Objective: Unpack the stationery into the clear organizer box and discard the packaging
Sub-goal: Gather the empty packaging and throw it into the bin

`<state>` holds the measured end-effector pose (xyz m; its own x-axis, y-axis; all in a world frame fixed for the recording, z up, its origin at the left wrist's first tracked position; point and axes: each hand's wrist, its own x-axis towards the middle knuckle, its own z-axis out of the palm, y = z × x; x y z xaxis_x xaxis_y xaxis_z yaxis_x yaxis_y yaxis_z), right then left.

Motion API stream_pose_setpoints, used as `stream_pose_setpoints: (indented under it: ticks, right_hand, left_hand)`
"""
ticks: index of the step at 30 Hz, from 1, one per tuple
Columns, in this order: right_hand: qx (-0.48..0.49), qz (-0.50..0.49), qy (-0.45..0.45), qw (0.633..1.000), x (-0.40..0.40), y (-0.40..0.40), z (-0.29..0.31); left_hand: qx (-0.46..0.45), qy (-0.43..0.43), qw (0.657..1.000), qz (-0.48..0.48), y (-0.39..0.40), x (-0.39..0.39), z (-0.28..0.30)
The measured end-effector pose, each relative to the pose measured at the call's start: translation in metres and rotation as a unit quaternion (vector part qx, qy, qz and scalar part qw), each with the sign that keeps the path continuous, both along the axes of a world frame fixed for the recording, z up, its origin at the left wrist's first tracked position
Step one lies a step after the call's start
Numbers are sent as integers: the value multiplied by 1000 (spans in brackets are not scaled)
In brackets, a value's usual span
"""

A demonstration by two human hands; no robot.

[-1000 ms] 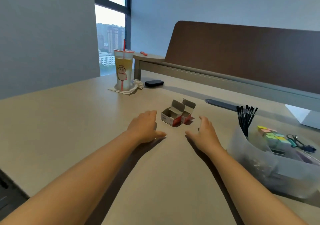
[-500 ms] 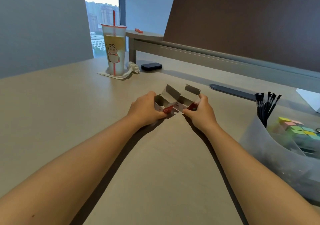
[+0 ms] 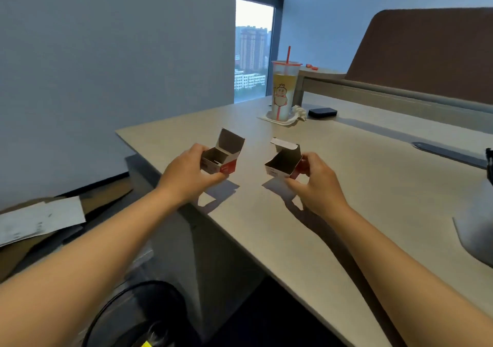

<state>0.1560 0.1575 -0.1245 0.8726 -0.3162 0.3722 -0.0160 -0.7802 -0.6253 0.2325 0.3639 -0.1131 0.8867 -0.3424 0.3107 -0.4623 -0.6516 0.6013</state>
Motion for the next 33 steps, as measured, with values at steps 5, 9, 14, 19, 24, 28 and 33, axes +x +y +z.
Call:
stream_pose_setpoints:
  ticks: [5,9,14,19,24,28,33]
  right_hand:
    - [-6,108,-16,994,0,110,7]
    - [-35,197,19,980,0,184,-18]
    - [-12,221,117,968,3,228,-87]
    - [2,207,195,959,18,236,-155]
    - [7,197,262,945,37,229,-209]
    - [24,181,311,932,42,219,-246]
    - [47,189,333,922,51,216,-278]
  left_hand:
    - [-17,-10,995,103,115,-34,-10]
    - [-21,25,984,174,192,-59,-46]
    - [-14,96,967,236,241,-72,-112]
    - [-7,162,953,256,243,-67,-175]
    - [3,243,938,248,229,-53,-236]
    - [-3,308,919,247,218,-39,-285]
    - [-21,363,895,259,212,-12,-327]
